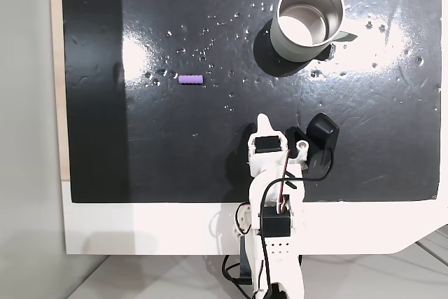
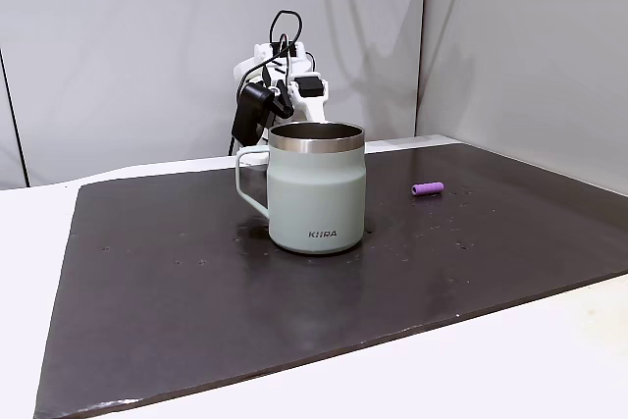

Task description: Grasp a pengrip and put it in the cup.

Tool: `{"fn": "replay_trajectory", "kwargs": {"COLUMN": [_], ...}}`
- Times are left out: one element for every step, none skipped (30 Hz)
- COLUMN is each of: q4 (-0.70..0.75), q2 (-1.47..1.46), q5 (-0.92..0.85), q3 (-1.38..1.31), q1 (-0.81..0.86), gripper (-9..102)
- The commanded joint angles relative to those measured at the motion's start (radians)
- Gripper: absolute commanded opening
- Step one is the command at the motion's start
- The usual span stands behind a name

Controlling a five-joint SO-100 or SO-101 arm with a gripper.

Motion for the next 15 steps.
{"fn": "replay_trajectory", "kwargs": {"q4": [-0.025,-0.025,-0.025,-0.025,-0.025,-0.025,-0.025,-0.025,-0.025,-0.025,-0.025,-0.025,-0.025,-0.025,-0.025], "q2": [0.006,0.006,0.006,0.006,0.006,0.006,0.006,0.006,0.006,0.006,0.006,0.006,0.006,0.006,0.006], "q5": [-0.021,-0.021,-0.021,-0.021,-0.021,-0.021,-0.023,-0.025,-0.025,-0.025,-0.025,-0.023,-0.020,-0.015,-0.002], "q3": [-0.009,-0.009,-0.009,-0.009,-0.009,-0.009,-0.009,-0.009,-0.009,-0.009,-0.009,-0.009,-0.009,-0.009,-0.009], "q1": [-0.020,-0.020,-0.020,-0.020,-0.020,-0.020,-0.021,-0.021,-0.021,-0.021,-0.021,-0.021,-0.021,-0.021,-0.021], "gripper": [0,0,0,0,0,0,0,0,0,0,0,0,0,0,0]}}
